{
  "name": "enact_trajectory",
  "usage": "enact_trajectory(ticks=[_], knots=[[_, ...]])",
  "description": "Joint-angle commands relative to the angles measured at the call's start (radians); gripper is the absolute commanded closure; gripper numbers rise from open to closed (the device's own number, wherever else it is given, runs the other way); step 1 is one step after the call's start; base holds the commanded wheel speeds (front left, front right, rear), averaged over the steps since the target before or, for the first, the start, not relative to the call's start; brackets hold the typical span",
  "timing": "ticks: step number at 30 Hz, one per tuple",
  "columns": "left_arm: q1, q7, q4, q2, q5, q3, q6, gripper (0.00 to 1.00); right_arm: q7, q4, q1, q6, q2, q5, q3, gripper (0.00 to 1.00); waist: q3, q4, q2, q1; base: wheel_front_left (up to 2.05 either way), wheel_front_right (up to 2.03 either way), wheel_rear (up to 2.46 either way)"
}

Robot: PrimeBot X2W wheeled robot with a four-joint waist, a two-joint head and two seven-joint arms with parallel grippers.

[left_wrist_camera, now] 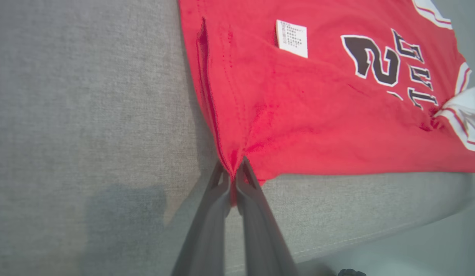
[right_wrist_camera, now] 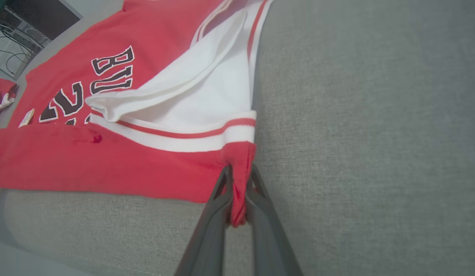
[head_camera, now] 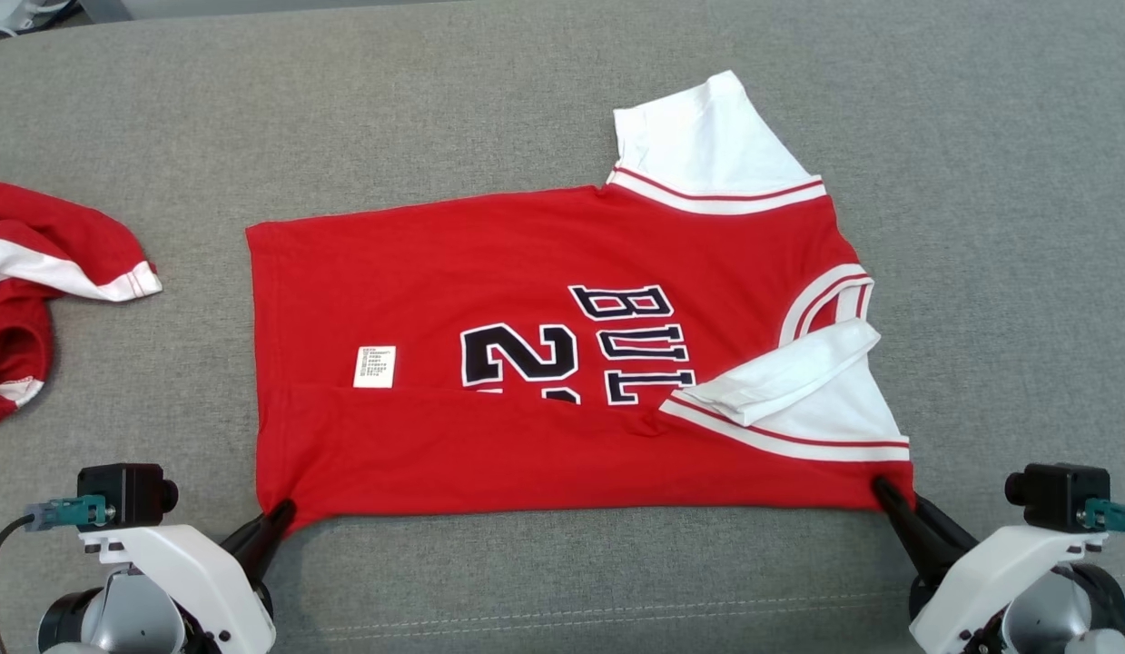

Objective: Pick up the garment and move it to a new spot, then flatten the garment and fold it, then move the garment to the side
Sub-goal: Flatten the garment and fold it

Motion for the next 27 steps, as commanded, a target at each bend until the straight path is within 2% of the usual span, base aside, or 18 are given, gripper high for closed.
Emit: enact_trajectory(ticks=[1,6,7,8,9,10,16,21,27], knots=[[-0.004,0.002,-0.039,0.035,-0.012,0.050,0.012,1.00,0.011,-0.052,0.032,0.003,0.004,-0.021,-0.008,1.00,-0.001,-0.009,0.0000,0.0000,0.00,0.00,0.00],[0.036,0.012,-0.075,0.039,-0.022,0.060,0.032,1.00,0.037,-0.099,0.070,0.003,0.047,-0.071,-0.043,1.00,0.003,-0.020,0.0000,0.0000,0.00,0.00,0.00],[0.040,0.015,-0.080,0.041,-0.023,0.060,0.034,1.00,0.035,-0.104,0.070,0.003,0.050,-0.084,-0.047,0.64,0.004,-0.021,0.0000,0.0000,0.00,0.00,0.00],[0.041,0.017,-0.085,0.042,-0.023,0.060,0.036,0.82,0.036,-0.106,0.069,0.003,0.056,-0.090,-0.052,0.00,0.005,-0.021,0.0000,0.0000,0.00,0.00,0.00],[0.042,0.015,-0.089,0.041,-0.024,0.061,0.037,0.24,0.037,-0.106,0.068,0.003,0.061,-0.095,-0.055,0.00,0.006,-0.020,0.0000,0.0000,0.00,0.00,0.00],[0.042,0.018,-0.092,0.043,-0.023,0.059,0.037,0.00,0.036,-0.106,0.066,0.003,0.064,-0.101,-0.058,0.00,0.006,-0.019,0.0000,0.0000,0.00,0.00,0.00],[0.040,-0.016,-0.113,0.044,-0.006,0.069,0.043,0.00,-0.008,-0.115,0.050,0.003,0.074,-0.118,-0.093,0.00,0.001,-0.012,0.0000,0.0000,0.00,0.00,0.00],[0.010,-0.123,-0.170,0.043,0.030,0.123,0.057,0.00,-0.102,-0.142,0.016,0.003,0.073,-0.144,-0.161,0.00,-0.006,-0.004,0.0000,0.0000,0.00,0.00,0.00],[-0.081,-0.202,-0.198,0.072,0.121,0.139,0.075,0.00,-0.161,-0.143,-0.085,0.003,0.050,-0.202,-0.213,0.00,-0.001,0.002,0.0000,0.0000,0.00,0.00,0.00]])
